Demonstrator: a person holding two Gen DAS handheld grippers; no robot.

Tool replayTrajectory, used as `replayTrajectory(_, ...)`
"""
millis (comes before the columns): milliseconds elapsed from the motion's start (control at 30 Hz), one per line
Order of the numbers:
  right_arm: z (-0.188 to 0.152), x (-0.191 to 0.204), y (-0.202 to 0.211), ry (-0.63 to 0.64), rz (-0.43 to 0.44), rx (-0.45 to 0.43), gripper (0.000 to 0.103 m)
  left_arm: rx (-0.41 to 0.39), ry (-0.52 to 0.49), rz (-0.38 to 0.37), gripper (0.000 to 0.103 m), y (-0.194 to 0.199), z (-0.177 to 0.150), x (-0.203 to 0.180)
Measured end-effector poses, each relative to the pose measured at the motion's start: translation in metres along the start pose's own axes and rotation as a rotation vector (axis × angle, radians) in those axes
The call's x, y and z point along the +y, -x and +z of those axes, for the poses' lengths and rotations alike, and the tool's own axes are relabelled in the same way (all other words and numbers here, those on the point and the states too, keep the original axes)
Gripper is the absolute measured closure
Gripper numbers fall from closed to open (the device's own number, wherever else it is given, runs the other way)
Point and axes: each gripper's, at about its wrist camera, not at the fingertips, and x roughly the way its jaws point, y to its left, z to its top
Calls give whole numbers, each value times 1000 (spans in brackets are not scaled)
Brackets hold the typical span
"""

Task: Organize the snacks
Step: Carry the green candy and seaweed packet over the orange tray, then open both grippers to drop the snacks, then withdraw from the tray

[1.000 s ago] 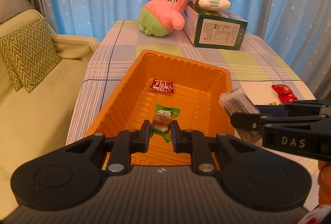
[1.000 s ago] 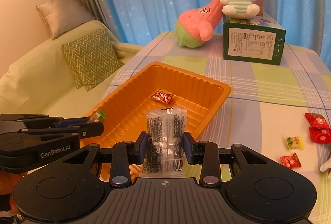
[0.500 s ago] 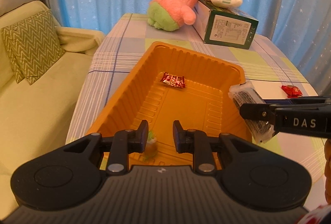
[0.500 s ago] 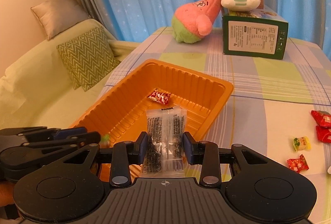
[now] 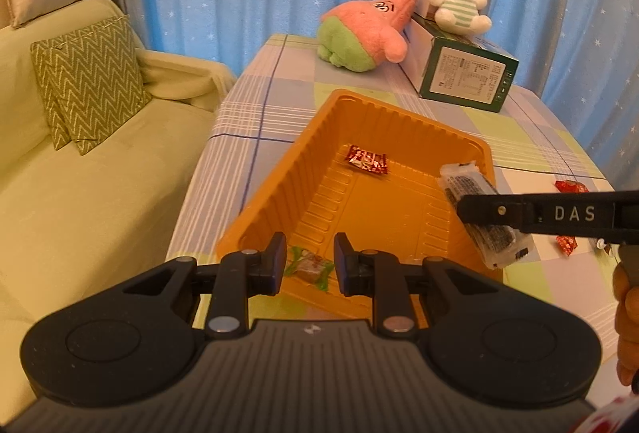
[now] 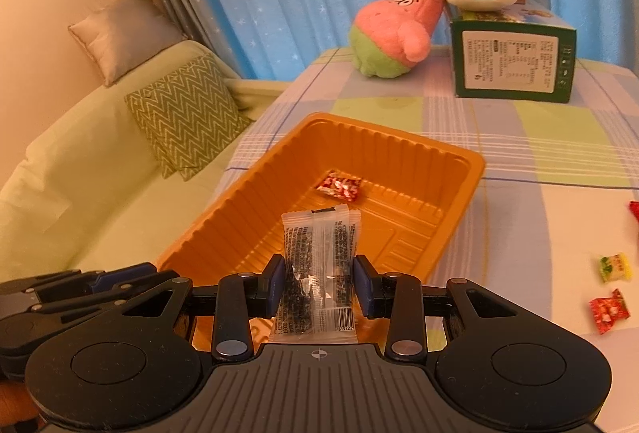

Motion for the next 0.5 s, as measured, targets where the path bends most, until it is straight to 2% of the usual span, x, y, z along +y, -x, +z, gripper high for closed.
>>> replayTrajectory(67,1,1,-1,-4,27,-1,65,-1,7,4,81,3,-1,2)
replayTrajectory(133,0,0,2,-4,25,-12,55,-2,13,5,81,6,-3,4)
replayTrajectory(167,-1,-1,5,-7,18,-21,47,-3,15,5,81,7,-3,5)
replayTrajectory(500,-22,-31,54,-73,-65,-50,46,-20,26,-21,77,33,-11,-16)
